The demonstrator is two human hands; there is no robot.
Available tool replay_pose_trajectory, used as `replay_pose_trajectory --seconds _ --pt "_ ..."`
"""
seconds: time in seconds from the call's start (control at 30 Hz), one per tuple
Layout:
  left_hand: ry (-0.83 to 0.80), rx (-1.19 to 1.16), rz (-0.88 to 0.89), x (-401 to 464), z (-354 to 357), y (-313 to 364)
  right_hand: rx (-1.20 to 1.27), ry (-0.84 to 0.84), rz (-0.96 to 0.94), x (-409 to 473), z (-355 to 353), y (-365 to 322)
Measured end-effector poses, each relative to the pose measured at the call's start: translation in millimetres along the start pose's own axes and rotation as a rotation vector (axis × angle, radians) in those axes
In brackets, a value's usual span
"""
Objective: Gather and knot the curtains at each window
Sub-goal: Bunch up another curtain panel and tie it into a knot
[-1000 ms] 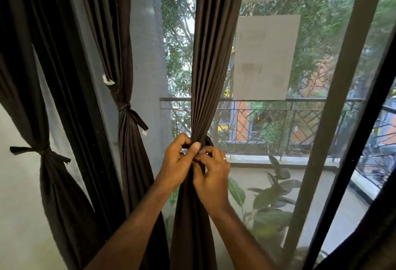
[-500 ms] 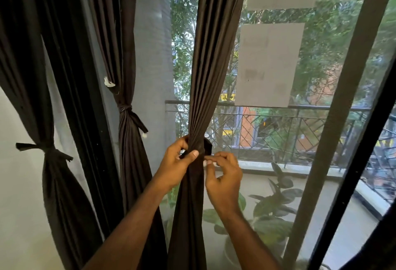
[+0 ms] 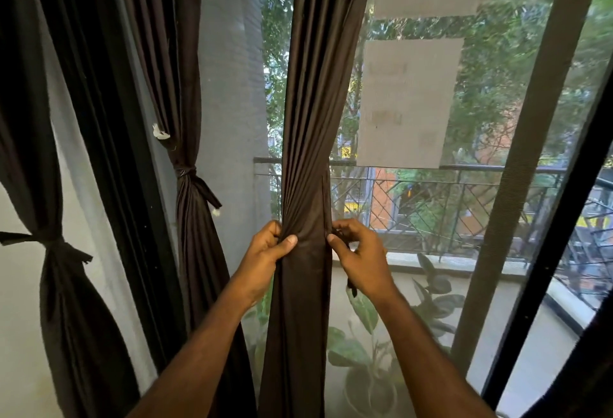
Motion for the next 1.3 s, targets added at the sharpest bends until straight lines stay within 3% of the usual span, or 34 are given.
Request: replay_pose_trajectory --seconds 0.2,0.33,0.53,0.6,0.7,0.77,0.87,0.97,1.07,1.17,1.3 --pt "0.245 0.352 0.174 -1.0 1.0 9.9 0.123 0.065 0.077 -11.1 0.1 -2.4" --pt "0.379 0.522 0.291 -7.6 18.0 15.4 0.083 -0.002 -0.065 -29.5 14.8 -22.7" --pt "0.477 0.524 0.296 -9.4 28.1 9.8 0.079 -0.044 -0.167 -42.9 28.8 -37.1" --pt "0.439 0.511 0.311 -10.1 32.4 7.7 0.059 0.014 -0.122 -42.5 30.7 -34.8" --pt "0.252 0.415 0.3 -12.0 37.1 6.2 0.088 0.148 -0.082 -38.7 25.4 -31.9" --pt "0.197 0.36 0.289 -6.9 26.9 5.5 0.153 0.147 -0.082 -35.7 21.4 -33.1" --pt "0.138 0.319 0.215 7.2 1.7 5.7 0.323 0.025 -0.01 -31.3 19.9 -29.0" --pt "-0.181 0.288 0.107 11.7 -6.6 15.6 0.705 -0.145 0.133 -27.3 21.2 -19.5" --pt "-0.365 0.265 -0.019 11.4 -8.6 16.9 0.805 -0.205 0.185 -23.0 21.6 -15.5" --pt "-0.198 0.504 0.033 15.8 -10.7 13.6 0.683 -0.149 0.171 -19.7 22.7 -9.6" --pt "0.195 0.75 0.126 18.2 -14.6 14.0 0.189 -0.031 0.0 -17.7 17.1 -9.4"
Point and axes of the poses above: each hand's wrist, its own x-axis towards the middle knuckle, its own z-axis out of the palm, y = z × x, the point moved 4 cm from there along x, towards the middle knuckle, and after that the axes turned 6 degrees about -z, right-handed, at the moved point
